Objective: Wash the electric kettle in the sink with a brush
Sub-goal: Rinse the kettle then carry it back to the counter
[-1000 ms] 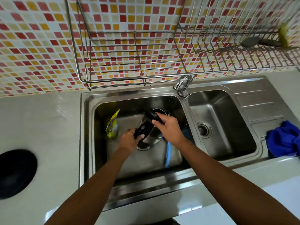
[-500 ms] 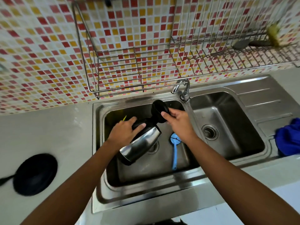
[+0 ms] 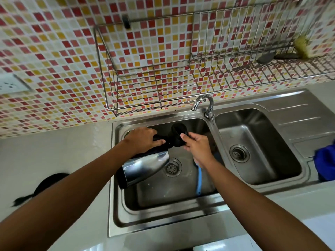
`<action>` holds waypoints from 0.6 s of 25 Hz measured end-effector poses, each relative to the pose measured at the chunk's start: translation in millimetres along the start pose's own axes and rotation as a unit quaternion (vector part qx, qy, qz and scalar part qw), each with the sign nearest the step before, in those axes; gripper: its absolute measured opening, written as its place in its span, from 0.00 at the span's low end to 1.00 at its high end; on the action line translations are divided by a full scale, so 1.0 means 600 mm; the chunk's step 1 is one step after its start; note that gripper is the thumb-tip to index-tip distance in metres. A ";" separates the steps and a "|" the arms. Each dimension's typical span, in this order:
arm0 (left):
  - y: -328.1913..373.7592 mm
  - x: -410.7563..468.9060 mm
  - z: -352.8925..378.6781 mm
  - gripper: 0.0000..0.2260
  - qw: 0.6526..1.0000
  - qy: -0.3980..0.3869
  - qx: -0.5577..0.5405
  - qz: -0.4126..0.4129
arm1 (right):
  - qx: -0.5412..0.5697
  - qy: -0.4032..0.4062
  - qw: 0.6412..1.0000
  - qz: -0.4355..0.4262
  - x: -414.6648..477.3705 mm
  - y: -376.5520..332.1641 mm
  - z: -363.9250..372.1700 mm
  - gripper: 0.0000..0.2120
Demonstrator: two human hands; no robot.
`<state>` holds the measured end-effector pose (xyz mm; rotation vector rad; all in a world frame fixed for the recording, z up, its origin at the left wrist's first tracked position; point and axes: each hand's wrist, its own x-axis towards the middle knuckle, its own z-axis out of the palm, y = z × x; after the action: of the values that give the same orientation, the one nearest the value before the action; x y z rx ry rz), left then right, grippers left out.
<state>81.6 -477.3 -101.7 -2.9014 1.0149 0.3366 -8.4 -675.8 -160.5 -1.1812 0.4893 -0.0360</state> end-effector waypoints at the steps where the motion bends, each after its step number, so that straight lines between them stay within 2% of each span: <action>1: 0.003 0.005 -0.007 0.27 1.000 -0.009 0.016 0.003 | 0.015 0.001 1.000 0.009 -0.001 0.000 -0.001 0.11; 5: 0.009 0.020 -0.025 0.30 0.996 -0.042 0.070 0.029 | 0.027 0.021 0.999 0.031 -0.002 0.003 -0.003 0.12; 10: 0.030 0.035 -0.048 0.29 0.991 -0.080 0.096 0.044 | 0.050 0.044 0.996 0.051 -0.007 0.020 -0.008 0.11; 15: 0.061 0.057 -0.073 0.27 0.984 -0.100 0.139 0.055 | 0.153 0.092 0.980 0.081 -0.016 0.023 -0.009 0.13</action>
<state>93.2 -532.0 -65.5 -2.5127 1.0924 0.4427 -22.4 -672.5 -170.8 -0.8361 0.7160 -0.0786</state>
